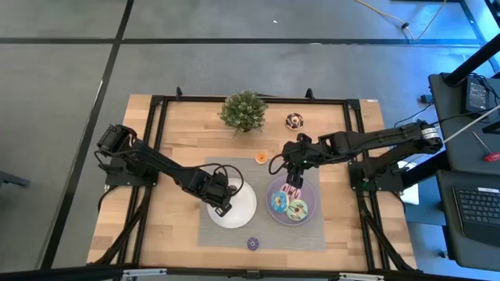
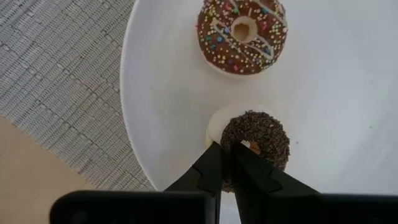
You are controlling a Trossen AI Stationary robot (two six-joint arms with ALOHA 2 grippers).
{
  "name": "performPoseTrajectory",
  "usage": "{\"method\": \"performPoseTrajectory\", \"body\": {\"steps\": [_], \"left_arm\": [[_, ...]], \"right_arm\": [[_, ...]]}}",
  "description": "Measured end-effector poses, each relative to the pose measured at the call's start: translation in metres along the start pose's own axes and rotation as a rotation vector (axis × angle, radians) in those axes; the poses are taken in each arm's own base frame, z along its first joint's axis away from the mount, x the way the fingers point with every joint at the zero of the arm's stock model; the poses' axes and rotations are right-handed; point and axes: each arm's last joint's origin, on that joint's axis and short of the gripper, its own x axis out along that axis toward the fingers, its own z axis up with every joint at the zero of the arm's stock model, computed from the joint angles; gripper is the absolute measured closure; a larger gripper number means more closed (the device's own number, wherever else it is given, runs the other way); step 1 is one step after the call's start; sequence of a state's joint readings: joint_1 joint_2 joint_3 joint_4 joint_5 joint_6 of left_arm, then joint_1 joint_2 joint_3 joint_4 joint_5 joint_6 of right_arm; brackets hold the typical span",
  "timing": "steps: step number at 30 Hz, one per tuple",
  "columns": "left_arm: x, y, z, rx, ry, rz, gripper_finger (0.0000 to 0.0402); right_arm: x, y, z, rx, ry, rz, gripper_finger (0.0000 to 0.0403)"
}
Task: Pick & Place donuts
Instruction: Put the small dark brown donut on the white plate
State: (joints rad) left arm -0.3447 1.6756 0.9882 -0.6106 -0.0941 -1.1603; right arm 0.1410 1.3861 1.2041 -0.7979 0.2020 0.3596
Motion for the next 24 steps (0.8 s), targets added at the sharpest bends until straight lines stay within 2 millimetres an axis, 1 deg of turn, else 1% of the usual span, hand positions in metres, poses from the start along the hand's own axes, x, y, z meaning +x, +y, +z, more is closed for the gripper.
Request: {"method": "performPoseTrajectory", "body": {"steps": [7, 15, 18, 24], "left_arm": [[0.0, 0.0, 0.0001, -0.015, -0.001, 0.0, 0.0372], [-0.0001, -0.0001, -0.0002, -0.005, 0.006, -0.004, 0.0357], [-0.0001, -0.0001, -0.0002, -0.007, 0.006, -0.003, 0.0343], [-0.0002, -0.0001, 0.0, -0.026, 0.002, -0.002, 0.0301]], "right_arm": [[0.0, 0.0, 0.0, -0.005, 0.0, 0.0, 0.0288], [0.0, 0.0, 0.0, -0.005, 0.0, 0.0, 0.0288], [0.0, 0.0, 0.0, -0.005, 0.001, 0.001, 0.0288], [0.0, 0.0, 0.0, -0.004, 0.001, 0.001, 0.0288]]}}
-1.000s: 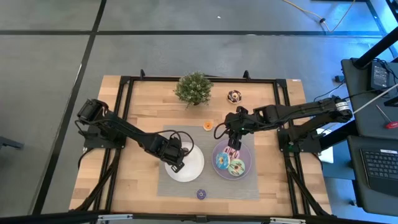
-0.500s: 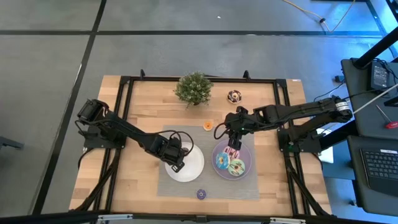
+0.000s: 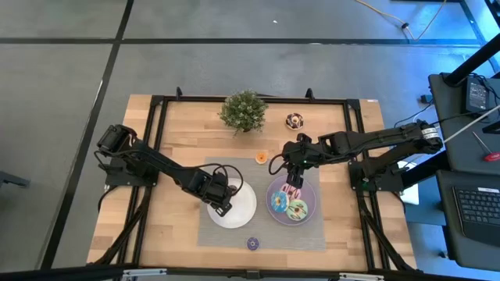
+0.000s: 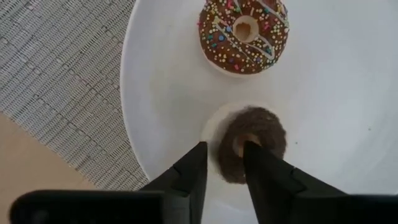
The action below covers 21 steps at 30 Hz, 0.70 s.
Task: Pick & Place donuts
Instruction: Put the small dark brown donut on the white plate, then put the big black donut on the purple plate
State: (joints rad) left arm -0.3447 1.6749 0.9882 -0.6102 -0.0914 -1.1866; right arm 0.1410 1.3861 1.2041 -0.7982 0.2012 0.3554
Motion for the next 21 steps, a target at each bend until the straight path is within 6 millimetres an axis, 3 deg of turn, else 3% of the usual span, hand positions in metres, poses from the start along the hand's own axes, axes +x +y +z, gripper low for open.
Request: {"method": "performPoseTrajectory", "body": {"steps": [11, 21], "left_arm": [[-0.007, 0.0, 0.0, 0.001, 0.003, -0.027, 0.0265], [-0.066, 0.005, 0.01, 0.142, -0.171, -0.156, 0.0271]], "right_arm": [[0.0, -0.001, 0.0, 0.012, -0.009, -0.024, 0.0288], [-0.029, -0.03, -0.003, 0.222, -0.053, -0.199, 0.0288]]}}
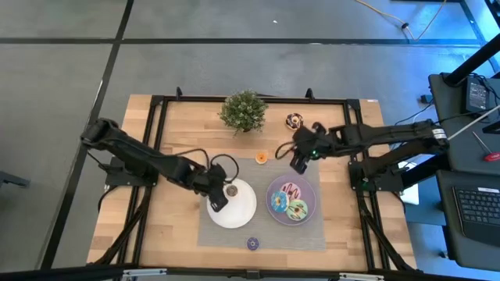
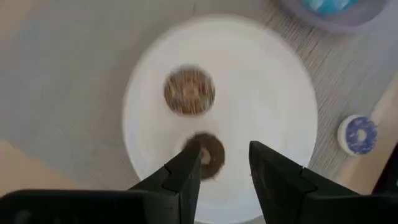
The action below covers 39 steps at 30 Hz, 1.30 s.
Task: Pick & Place donuts
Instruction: Put the big black donut on the purple plate
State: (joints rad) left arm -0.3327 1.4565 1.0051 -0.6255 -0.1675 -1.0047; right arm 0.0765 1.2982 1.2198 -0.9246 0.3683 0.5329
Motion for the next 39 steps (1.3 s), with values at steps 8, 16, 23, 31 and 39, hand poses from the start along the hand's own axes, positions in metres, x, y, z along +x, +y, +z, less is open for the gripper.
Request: {"method": "performPoseTrajectory", "body": {"steps": [8, 16, 23, 31, 39], "left_arm": [[-0.053, 0.004, 0.02, 0.081, -0.325, -0.092, 0.0271], [-0.087, 0.019, 0.044, 0.294, -0.614, -0.465, 0.0272], [-0.081, 0.063, 0.033, 0.237, -0.673, -0.416, 0.0274], [-0.086, 0.077, 0.03, 0.176, -0.761, -0.405, 0.0274], [-0.085, 0.078, 0.03, 0.182, -0.741, -0.409, 0.0274]], "right_arm": [[0.021, -0.053, 0.009, 0.144, 0.178, -0.137, 0.0288], [0.045, -0.102, 0.032, 0.095, 0.153, -0.095, 0.0288], [0.073, -0.14, 0.041, 0.193, 0.158, -0.129, 0.0263], [0.121, -0.171, 0.037, 0.353, 0.265, -0.238, 0.0189], [0.169, -0.192, 0.02, 0.412, 0.414, -0.294, 0.0178]]}}
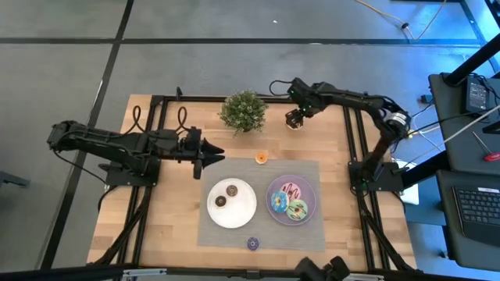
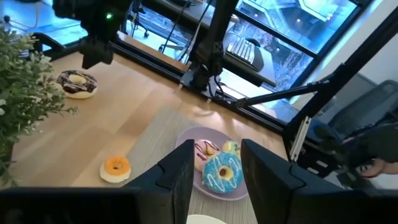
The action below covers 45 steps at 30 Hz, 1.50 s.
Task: Pick & Place donuts
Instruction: Put the big black donut on the purple plate
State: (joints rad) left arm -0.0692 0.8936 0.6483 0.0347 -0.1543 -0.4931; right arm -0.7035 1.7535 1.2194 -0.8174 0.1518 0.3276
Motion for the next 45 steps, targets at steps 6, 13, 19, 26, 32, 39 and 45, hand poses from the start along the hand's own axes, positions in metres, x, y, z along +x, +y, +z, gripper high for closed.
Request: {"method": "performPoseTrajectory", "body": {"steps": [6, 13, 19, 26, 32, 39, 45], "left_arm": [[0.0, 0.001, -0.002, 0.003, 0.015, 0.009, 0.0272], [0.0, 0.001, -0.002, 0.003, 0.018, 0.01, 0.0274], [0.0, 0.001, -0.002, 0.003, 0.022, 0.013, 0.027], [0.0, 0.001, -0.002, 0.003, 0.018, 0.019, 0.0274], [0.0, 0.001, -0.002, 0.003, 0.018, 0.019, 0.0274], [0.0, 0.002, -0.003, 0.005, 0.026, 0.024, 0.0274], [0.0, 0.002, -0.003, 0.005, 0.024, 0.026, 0.0274]], "right_arm": [[0.022, -0.007, 0.006, 0.01, 0.048, 0.029, 0.0193], [0.036, -0.011, 0.011, 0.03, 0.049, 0.033, 0.0215], [0.054, -0.007, 0.011, 0.002, 0.082, 0.037, 0.0229], [0.055, -0.007, 0.011, -0.037, 0.087, 0.035, 0.0275], [0.055, -0.007, 0.011, -0.083, 0.085, 0.038, 0.0346], [0.022, -0.004, 0.0, -0.176, 0.099, 0.035, 0.0377], [-0.04, 0.031, -0.035, -0.29, 0.066, 0.078, 0.0358]]}}
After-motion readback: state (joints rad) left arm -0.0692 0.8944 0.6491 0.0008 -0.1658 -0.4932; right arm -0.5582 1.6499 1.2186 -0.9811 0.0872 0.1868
